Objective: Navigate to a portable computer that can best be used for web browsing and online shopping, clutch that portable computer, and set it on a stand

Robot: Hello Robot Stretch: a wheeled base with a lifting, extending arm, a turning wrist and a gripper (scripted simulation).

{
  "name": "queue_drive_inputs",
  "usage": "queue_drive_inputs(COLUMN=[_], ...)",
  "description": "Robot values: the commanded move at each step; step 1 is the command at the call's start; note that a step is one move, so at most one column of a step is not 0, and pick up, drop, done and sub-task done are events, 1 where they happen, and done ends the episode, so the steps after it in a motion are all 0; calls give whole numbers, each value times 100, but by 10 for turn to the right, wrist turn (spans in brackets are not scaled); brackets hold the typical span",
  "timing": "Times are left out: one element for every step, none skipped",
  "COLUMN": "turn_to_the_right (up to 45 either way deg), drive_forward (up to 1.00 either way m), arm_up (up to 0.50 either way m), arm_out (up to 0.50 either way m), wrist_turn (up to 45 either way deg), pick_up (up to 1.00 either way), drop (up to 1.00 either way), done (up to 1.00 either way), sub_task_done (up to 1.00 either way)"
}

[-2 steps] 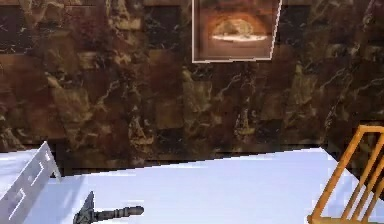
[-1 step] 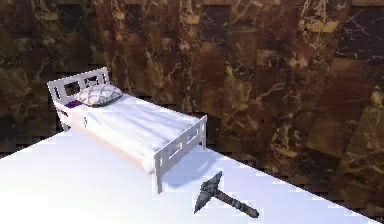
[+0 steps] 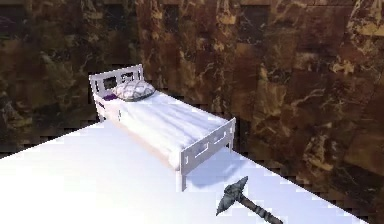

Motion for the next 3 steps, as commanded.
queue_drive_inputs(turn_to_the_right=[0,-450,-450], drive_forward=[20,0,0], arm_up=[0,0,0], arm_out=[0,0,0], wrist_turn=[0,0,0], pick_up=[0,0,0], drop=[0,0,0], done=[0,0,0], sub_task_done=[0,0,0])
